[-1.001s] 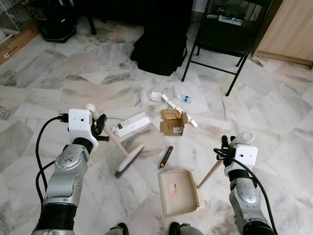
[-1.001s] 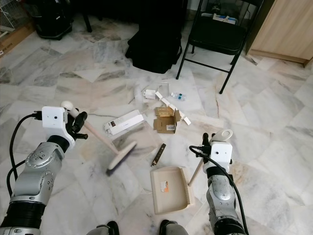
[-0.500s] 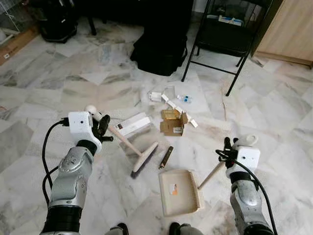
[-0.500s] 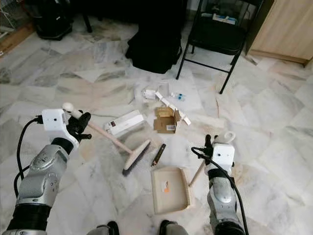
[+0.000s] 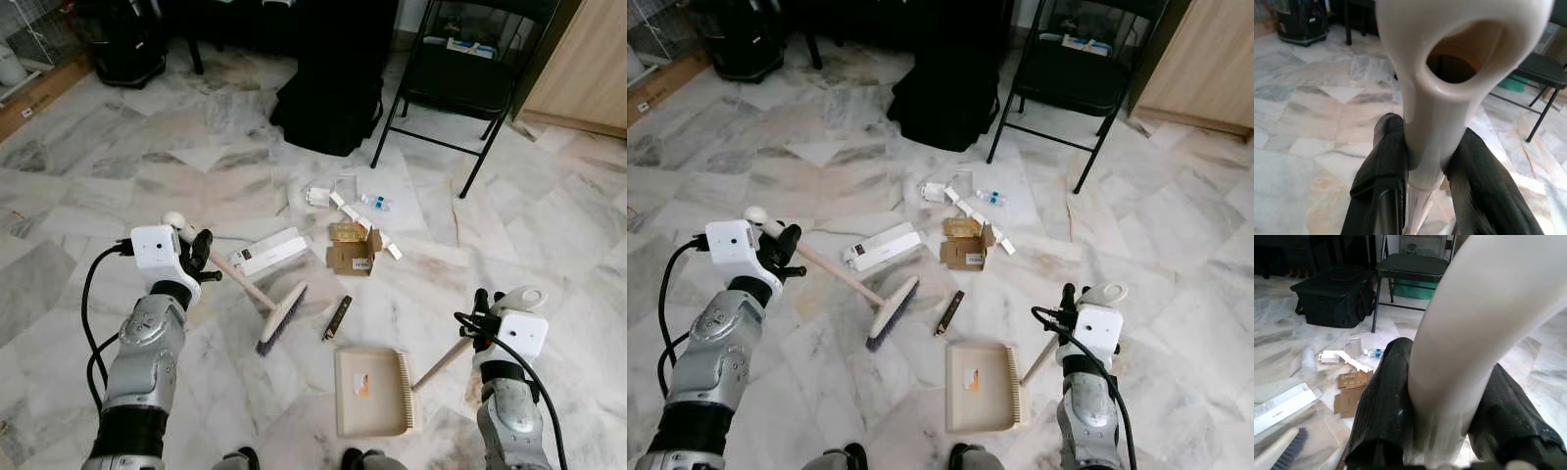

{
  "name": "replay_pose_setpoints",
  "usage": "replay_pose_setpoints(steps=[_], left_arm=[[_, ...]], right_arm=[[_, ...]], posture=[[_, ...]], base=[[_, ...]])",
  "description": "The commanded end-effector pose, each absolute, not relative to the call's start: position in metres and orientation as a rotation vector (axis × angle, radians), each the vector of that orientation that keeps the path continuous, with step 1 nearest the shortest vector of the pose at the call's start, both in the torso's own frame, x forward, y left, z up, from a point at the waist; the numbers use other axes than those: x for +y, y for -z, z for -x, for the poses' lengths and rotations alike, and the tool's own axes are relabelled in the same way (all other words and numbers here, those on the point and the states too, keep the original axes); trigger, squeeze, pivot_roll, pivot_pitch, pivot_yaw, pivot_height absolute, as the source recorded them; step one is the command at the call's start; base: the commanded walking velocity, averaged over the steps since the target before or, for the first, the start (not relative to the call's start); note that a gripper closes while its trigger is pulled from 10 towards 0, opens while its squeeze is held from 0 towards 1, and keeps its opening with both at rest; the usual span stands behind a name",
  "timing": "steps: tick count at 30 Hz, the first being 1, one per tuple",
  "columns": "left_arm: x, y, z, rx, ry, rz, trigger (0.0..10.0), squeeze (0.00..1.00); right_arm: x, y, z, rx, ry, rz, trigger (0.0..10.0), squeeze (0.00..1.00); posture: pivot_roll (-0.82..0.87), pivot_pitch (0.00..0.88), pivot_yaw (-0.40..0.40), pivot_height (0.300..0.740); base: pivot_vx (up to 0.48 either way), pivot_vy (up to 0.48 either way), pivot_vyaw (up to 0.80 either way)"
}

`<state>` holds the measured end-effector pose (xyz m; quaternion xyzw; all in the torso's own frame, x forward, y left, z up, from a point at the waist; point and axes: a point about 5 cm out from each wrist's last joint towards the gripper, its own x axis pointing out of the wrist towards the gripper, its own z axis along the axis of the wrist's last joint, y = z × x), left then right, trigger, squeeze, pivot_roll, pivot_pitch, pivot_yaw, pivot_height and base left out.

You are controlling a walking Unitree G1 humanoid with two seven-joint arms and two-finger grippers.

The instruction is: Sweep floor

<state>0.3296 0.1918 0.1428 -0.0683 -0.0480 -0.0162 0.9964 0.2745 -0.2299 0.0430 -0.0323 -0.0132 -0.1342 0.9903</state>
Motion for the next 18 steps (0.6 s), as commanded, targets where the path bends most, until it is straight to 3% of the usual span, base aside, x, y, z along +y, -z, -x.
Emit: replay_pose_setpoints(steps=[1,4,18], left_arm=[[0.1925,-0.1524,-0.3333,-0.155,0.023,0.131,10.0,0.00],[0.1916,-0.1532,-0.3354,-0.161,0.024,0.131,10.0,0.00],[0.1934,-0.1534,-0.3423,-0.180,0.023,0.108,10.0,0.00]], right_arm=[[-0.2389,-0.0489,-0.2768,-0.039,0.308,0.069,10.0,0.00],[-0.2394,-0.0517,-0.2785,-0.054,0.313,0.066,10.0,0.00],[-0.2360,-0.0552,-0.2835,-0.066,0.306,0.073,10.0,0.00]], posture=[[-0.08,0.088,-0.006,0.740],[-0.08,0.077,-0.004,0.740],[-0.08,0.039,0.007,0.740]], base=[[0.000,-0.480,-0.75],[0.000,-0.480,-0.76],[0.000,-0.442,0.00]])
